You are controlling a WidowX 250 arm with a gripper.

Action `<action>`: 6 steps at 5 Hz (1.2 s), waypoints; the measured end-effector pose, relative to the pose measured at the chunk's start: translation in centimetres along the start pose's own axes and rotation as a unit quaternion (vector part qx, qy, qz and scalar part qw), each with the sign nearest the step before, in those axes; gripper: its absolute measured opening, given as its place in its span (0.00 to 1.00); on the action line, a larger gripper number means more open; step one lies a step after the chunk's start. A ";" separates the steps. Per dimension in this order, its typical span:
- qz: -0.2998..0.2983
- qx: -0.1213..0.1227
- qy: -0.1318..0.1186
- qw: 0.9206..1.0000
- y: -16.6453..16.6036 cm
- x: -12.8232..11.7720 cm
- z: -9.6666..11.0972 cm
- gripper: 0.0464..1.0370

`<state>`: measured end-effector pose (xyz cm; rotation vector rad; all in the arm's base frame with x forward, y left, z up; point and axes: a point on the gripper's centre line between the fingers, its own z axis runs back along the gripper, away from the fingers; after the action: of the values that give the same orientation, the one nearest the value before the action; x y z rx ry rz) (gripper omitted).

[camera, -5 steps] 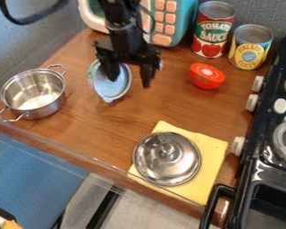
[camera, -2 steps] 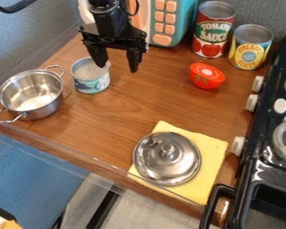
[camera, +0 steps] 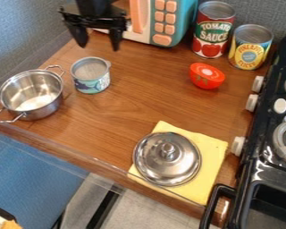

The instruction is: Move can in front of the microwave oven to the right side of the silver pot

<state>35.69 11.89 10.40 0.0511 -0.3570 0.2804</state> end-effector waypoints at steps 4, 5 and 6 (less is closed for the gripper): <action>0.127 0.043 0.072 0.988 4.2 3.7 -7.2 0.96; 0.132 0.028 0.100 0.986 1.6 3.4 -9.2 0.97; 0.120 0.018 0.116 0.986 -0.7 2.1 -9.2 0.96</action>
<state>40.86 12.69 2.57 0.0097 -0.1254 0.5271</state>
